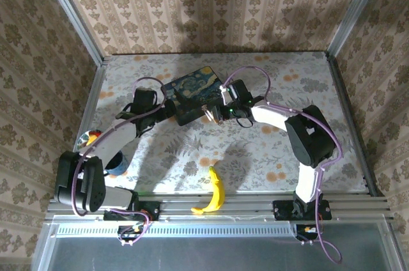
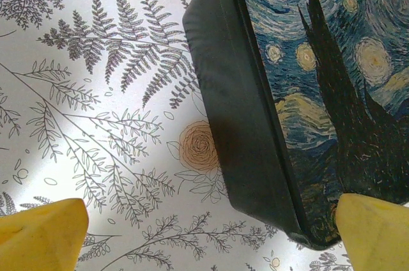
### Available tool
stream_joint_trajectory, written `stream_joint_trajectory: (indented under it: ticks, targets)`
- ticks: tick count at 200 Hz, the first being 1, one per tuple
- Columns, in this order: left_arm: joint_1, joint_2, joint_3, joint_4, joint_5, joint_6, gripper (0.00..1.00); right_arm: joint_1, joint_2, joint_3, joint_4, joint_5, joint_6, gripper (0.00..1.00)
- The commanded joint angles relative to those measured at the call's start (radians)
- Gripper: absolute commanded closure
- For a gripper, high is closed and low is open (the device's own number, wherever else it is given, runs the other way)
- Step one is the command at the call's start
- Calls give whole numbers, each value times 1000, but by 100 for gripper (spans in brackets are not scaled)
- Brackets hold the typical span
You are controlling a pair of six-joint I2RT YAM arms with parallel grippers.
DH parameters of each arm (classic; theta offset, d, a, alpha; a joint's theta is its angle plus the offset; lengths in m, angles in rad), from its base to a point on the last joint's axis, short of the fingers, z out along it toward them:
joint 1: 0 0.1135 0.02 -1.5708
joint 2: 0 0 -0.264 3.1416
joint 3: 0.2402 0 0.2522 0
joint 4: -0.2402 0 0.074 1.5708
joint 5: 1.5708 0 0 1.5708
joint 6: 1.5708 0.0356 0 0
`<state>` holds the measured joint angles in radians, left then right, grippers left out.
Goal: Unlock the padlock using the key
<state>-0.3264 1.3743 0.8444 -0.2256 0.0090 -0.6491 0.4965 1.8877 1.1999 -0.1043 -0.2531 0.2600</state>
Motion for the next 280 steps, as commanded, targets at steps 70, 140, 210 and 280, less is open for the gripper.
stream_joint_trajectory:
  ticks: [70,140,210,280]
  targets:
    - [6,68,16,22,-16,37,0,25,60,63,-37,26,-47,65]
    - [6,101,7,19,-38,40,0,33,71,69,-11,12,-59,65]
    - [6,128,4,16,-38,36,0,39,78,67,17,7,-64,65]
    - [5,144,8,18,-27,31,0,33,127,122,-10,15,-99,65]
